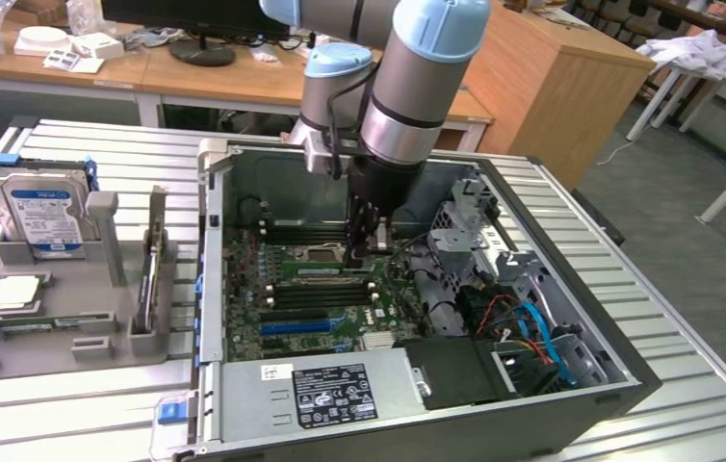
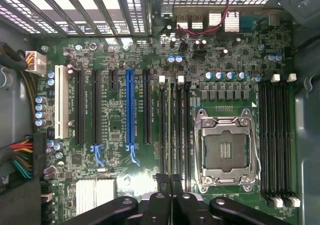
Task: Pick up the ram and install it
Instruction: 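Insert the ram into the slot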
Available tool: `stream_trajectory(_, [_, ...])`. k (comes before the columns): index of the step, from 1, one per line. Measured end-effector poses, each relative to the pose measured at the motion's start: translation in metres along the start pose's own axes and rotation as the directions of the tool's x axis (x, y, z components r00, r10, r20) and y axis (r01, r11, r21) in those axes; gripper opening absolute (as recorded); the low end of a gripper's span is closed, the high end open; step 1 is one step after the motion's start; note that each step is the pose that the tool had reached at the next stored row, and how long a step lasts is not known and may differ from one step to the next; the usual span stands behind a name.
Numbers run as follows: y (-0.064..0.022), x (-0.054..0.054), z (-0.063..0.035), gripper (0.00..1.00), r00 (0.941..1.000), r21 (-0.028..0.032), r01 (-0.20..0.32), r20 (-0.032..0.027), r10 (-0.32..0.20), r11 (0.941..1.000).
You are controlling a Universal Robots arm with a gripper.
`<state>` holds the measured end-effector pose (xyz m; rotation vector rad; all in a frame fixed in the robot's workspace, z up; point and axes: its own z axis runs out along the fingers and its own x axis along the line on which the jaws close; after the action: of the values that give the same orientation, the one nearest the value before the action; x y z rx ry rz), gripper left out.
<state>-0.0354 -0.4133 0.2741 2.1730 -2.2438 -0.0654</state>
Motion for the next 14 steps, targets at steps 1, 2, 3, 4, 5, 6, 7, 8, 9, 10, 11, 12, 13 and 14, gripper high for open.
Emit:
stream_trajectory(1, [0.0000,0.0000,0.0004,0.12,1.0000,0.0000,0.000,0.0000,0.000,1.0000])
stream_trajectory(2, [0.0000,0.0000,0.0008,0.12,1.0000,0.0000,0.000,0.0000,0.000,1.0000])
stream_trajectory(3, [-0.0001,0.0000,0.0012,0.12,1.0000,0.0000,0.000,0.0000,0.000,1.0000])
stream_trajectory(4, [-0.0001,0.0000,0.0016,0.12,1.0000,0.0000,0.000,0.0001,0.000,1.0000])
stream_trajectory(5, [-0.0001,0.0000,0.0020,0.12,1.0000,0.0000,0.000,0.0000,0.000,1.0000])
stream_trajectory(6, [-0.0001,0.0000,0.0024,0.12,1.0000,0.0000,0.000,0.0001,0.000,1.0000])
stream_trajectory(7, [-0.0001,0.0001,0.0028,0.12,1.0000,0.0000,0.000,0.0000,0.000,1.0000])
stream_trajectory(8, [-0.0001,0.0000,0.0032,0.12,1.0000,0.0000,0.000,0.0001,0.000,1.0000])
stream_trajectory(9, [-0.0002,0.0001,0.0036,0.12,1.0000,0.0000,0.000,0.0001,0.000,1.0000])
stream_trajectory(10, [-0.0002,0.0001,0.0041,0.12,1.0000,0.0000,0.000,0.0001,0.000,1.0000])
stream_trajectory(11, [-0.0002,0.0001,0.0045,0.12,1.0000,0.0000,0.000,0.0000,0.000,1.0000])
stream_trajectory(12, [-0.0002,0.0001,0.0050,0.12,1.0000,0.0000,0.000,0.0000,0.000,1.0000])
stream_trajectory(13, [-0.0002,0.0001,0.0054,0.12,1.0000,0.0000,0.000,0.0000,0.000,1.0000])
stream_trajectory(14, [-0.0003,0.0001,0.0058,0.12,1.0000,0.0000,0.000,0.0001,0.000,1.0000])
